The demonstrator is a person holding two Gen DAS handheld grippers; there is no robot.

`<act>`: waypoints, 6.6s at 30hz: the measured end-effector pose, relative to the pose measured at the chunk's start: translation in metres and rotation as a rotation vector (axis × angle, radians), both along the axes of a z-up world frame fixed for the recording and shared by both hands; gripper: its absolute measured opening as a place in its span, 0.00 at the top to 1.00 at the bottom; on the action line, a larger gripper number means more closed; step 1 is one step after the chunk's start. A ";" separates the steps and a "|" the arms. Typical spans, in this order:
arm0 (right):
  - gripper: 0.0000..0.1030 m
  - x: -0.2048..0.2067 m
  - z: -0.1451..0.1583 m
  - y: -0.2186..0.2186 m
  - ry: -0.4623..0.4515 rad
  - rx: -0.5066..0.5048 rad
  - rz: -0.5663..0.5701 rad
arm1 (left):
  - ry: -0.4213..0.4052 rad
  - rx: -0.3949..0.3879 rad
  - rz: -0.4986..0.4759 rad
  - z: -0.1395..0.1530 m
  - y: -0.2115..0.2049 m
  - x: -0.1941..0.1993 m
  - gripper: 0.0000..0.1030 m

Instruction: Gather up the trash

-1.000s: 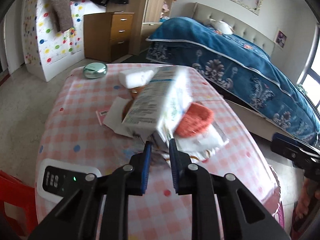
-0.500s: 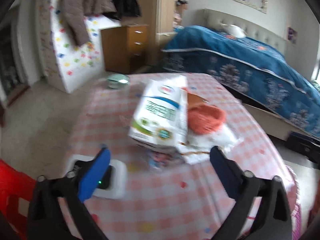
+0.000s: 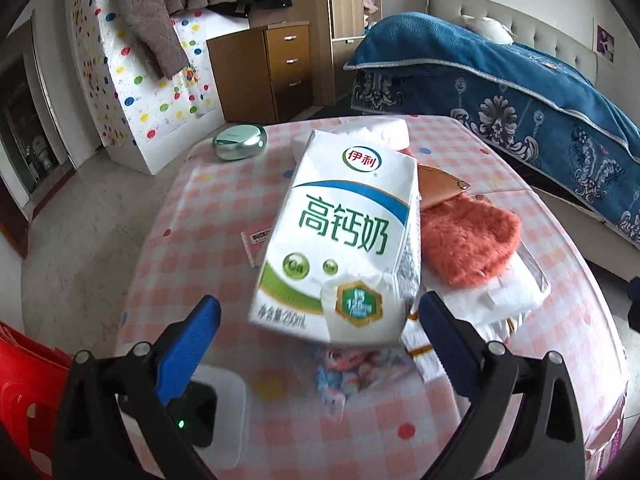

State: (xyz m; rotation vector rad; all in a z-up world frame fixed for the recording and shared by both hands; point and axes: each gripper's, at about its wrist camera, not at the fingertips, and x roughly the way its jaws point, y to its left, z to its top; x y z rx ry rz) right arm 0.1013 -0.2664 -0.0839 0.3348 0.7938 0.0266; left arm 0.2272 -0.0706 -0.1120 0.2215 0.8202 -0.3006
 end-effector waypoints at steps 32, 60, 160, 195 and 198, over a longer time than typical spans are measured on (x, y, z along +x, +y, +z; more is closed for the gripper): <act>0.38 0.068 -0.001 0.057 0.012 -0.109 0.125 | -0.062 -0.208 0.088 0.043 0.074 -0.042 0.22; 0.83 0.190 -0.028 0.059 0.152 -0.089 0.223 | -0.010 -0.179 0.138 0.027 0.083 0.004 0.22; 0.62 -0.226 0.002 -0.118 -0.078 0.040 -0.325 | -0.014 -0.205 -0.393 0.039 -0.115 -0.221 0.07; 0.49 0.046 0.012 0.085 0.005 -0.153 0.207 | -0.070 -0.164 0.150 0.048 0.092 -0.079 0.07; 0.47 0.086 -0.007 0.097 0.076 -0.196 0.224 | -0.062 -0.156 0.166 0.046 0.095 -0.068 0.07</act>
